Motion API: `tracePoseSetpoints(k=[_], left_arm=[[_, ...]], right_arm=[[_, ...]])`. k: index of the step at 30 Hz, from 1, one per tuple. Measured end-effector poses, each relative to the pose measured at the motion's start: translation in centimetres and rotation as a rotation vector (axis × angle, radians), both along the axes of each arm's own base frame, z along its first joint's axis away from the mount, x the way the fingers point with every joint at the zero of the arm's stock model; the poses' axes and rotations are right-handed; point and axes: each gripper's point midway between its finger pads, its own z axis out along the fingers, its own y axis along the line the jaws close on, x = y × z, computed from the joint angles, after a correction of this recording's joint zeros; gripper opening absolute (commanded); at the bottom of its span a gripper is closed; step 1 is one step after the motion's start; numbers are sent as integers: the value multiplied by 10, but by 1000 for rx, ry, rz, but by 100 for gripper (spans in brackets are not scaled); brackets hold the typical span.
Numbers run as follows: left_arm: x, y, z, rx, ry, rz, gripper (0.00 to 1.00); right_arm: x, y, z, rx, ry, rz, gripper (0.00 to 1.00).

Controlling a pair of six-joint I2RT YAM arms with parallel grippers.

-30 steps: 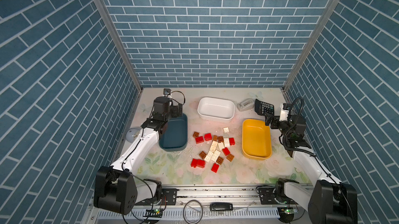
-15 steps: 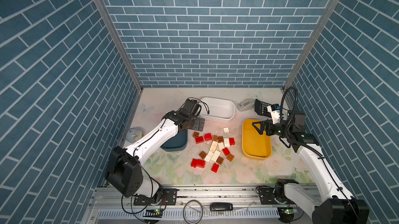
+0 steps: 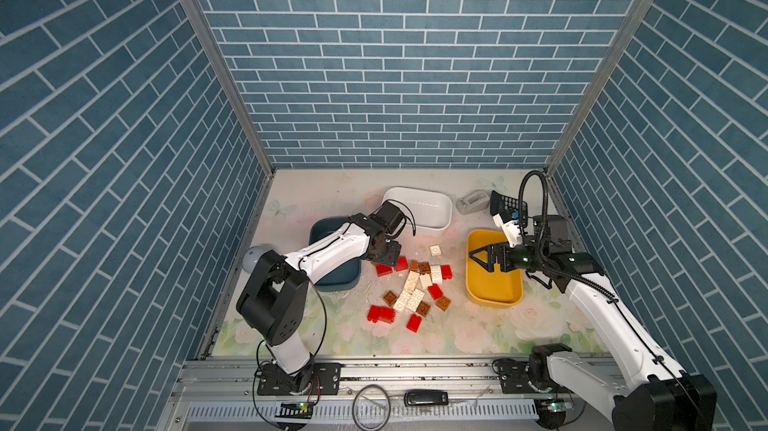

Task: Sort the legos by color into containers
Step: 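Reach left gripper to a brown brick while right gripper moves over yellow bin, then close the left gripper on the brown brick and lift it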

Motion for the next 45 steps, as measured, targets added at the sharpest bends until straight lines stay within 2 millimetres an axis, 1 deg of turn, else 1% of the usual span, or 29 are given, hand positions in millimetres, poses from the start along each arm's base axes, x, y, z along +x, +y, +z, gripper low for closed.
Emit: tracePoseSetpoints(k=[5, 11, 13, 15, 19, 26, 32, 34, 37, 41, 43, 45], left_arm=[[9, 8, -15, 53, 16, -8, 65], [27, 10, -25, 73, 9, 1, 58], [30, 11, -28, 77, 10, 3, 54], [31, 12, -32, 83, 15, 4, 54], [32, 15, -43, 97, 36, 8, 53], [30, 14, -50, 87, 56, 7, 48], [25, 13, -57, 81, 82, 3, 42], [24, 13, -60, 79, 91, 4, 37], [23, 12, -62, 74, 98, 4, 32], [23, 10, -60, 67, 104, 1, 31], [23, 9, -57, 62, 109, 6, 31], [25, 6, -49, 53, 108, 10, 31]], right_arm=[[-2, 2, -1, -1, 5, 9, 99], [-3, 2, -2, -4, 11, 9, 99], [-4, 2, -3, -5, 14, 9, 99], [-4, 2, -4, -5, 19, 9, 99], [-5, 2, -5, -6, 27, 10, 99], [-7, 5, -6, 10, 48, 12, 99], [-8, 7, -7, 27, 68, 22, 99], [-8, 8, -7, 32, 70, 26, 99], [-8, 9, -7, 34, 71, 28, 99], [-9, 9, -7, 35, 71, 29, 99], [-8, 9, -7, 35, 71, 29, 99], [-8, 9, -5, 37, 68, 30, 99]])
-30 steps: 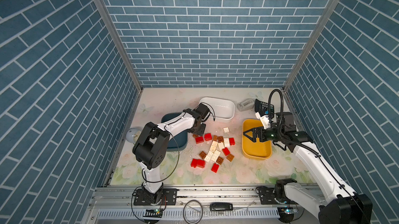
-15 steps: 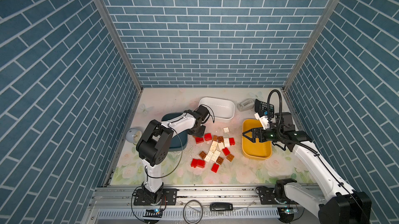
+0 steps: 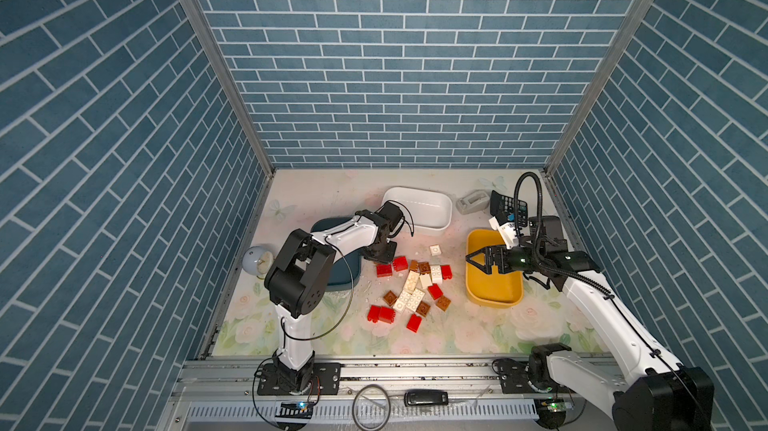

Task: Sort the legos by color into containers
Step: 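Close the left gripper on the brown brick and lift it, then carry the brown brick over the teal bin and open the left gripper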

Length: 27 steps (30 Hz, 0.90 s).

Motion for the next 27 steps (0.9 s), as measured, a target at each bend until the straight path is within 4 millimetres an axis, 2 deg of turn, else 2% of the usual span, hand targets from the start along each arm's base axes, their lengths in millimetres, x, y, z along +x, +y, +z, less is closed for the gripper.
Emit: tracePoseSetpoints(k=[3, 7, 10, 13, 16, 21, 24, 27], left_arm=[[8, -5, 26, -22, -33, 3, 31], [19, -1, 74, -54, -122, 19, 31], [25, 23, 100, -69, -167, 69, 31], [32, 56, 111, -61, -191, 138, 31], [35, 91, 106, -39, -182, 209, 31], [32, 138, 75, 21, -120, 296, 30], [38, 153, 58, 53, -101, 323, 32], [44, 159, 44, 78, -90, 324, 38]], right_arm=[[3, 2, 5, 8, -12, 4, 99], [7, 3, 8, 12, -18, 7, 99], [7, 3, 8, 12, -18, 7, 99], [7, 3, 8, 14, -18, 8, 99], [7, 4, 8, 16, -17, 7, 99], [9, 4, 8, 23, -8, 1, 99], [10, 5, 7, 24, -6, 1, 99], [10, 5, 6, 24, -2, 2, 99]])
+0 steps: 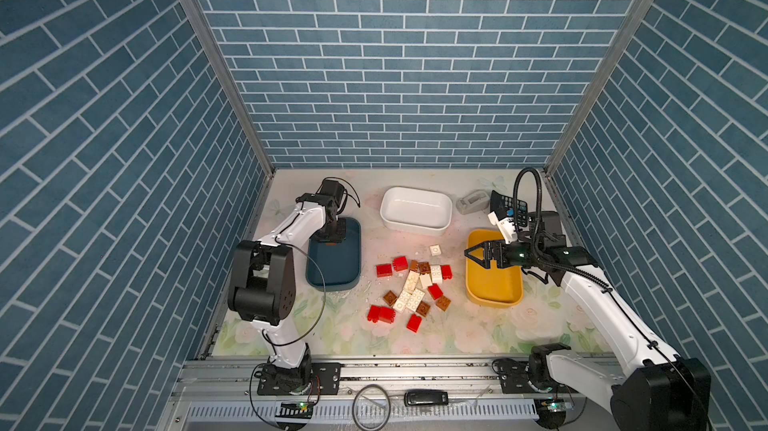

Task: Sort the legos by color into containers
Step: 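Carry the brown brick over the teal bin and open the left gripper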

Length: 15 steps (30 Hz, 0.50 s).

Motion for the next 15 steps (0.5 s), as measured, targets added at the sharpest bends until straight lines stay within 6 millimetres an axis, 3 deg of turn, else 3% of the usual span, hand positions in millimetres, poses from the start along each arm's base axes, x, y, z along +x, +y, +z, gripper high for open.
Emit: tracePoseSetpoints(k=[4, 8, 12, 15], left_arm=[[2, 3, -11, 22, 17, -2, 53], [1, 1, -7, 19, 18, -3, 65], [-5, -6, 8, -3, 2, 1, 67], [-13, -24, 30, -37, -41, -24, 69]], right_arm=[[0, 0, -1, 0, 3, 1, 99], [0, 0, -1, 0, 3, 1, 99], [0, 1, -1, 2, 5, 3, 99], [0, 1, -1, 2, 5, 4, 99]])
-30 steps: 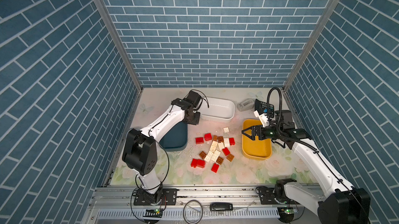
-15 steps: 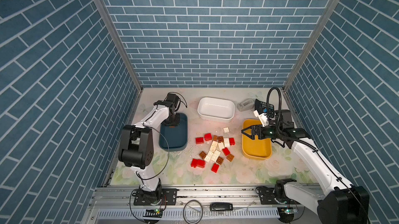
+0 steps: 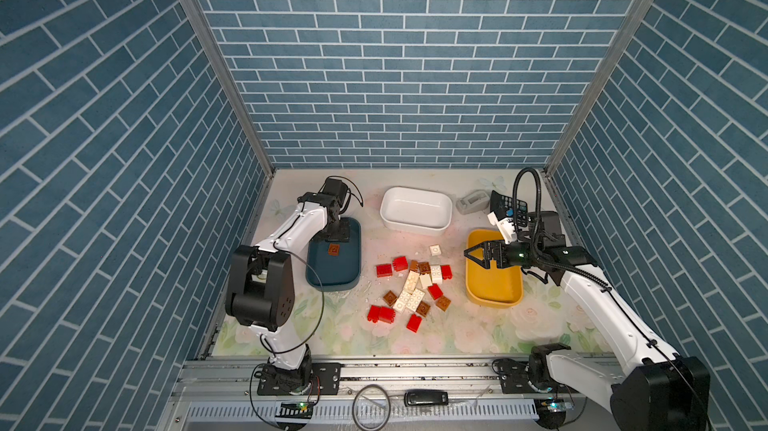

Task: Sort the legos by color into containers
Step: 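Move the left gripper back to the pile and grasp a red brick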

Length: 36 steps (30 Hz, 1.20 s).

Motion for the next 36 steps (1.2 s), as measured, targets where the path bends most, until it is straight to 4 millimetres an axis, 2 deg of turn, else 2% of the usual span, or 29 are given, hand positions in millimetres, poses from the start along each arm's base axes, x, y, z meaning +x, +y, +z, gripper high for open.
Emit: tracePoseSetpoints(k=[4, 6, 12, 16, 20, 25, 32, 36], left_arm=[[-18, -47, 29, -59, -60, -113, 70], [-28, -68, 35, -78, -64, -174, 71], [-60, -130, 29, -111, -25, -426, 70], [-76, -153, 16, -124, 23, -651, 70], [-85, -161, -4, -86, 70, -850, 71], [-91, -158, -33, -21, 135, -1045, 71], [-85, -156, -61, 40, 169, -1159, 70], [-84, -155, -71, 59, 189, -1190, 64]], right_arm=[[0, 0, -1, 1, 5, 2, 99], [0, 1, -2, 1, 8, 3, 99], [0, 1, -2, 2, 11, 5, 99], [0, 1, -2, 2, 9, 5, 99], [-2, 0, 0, 3, 2, 5, 99], [-5, -1, -1, 1, 1, 4, 99], [-9, -2, -5, -5, 22, 3, 99], [-10, -2, -6, -7, 28, 2, 99]])
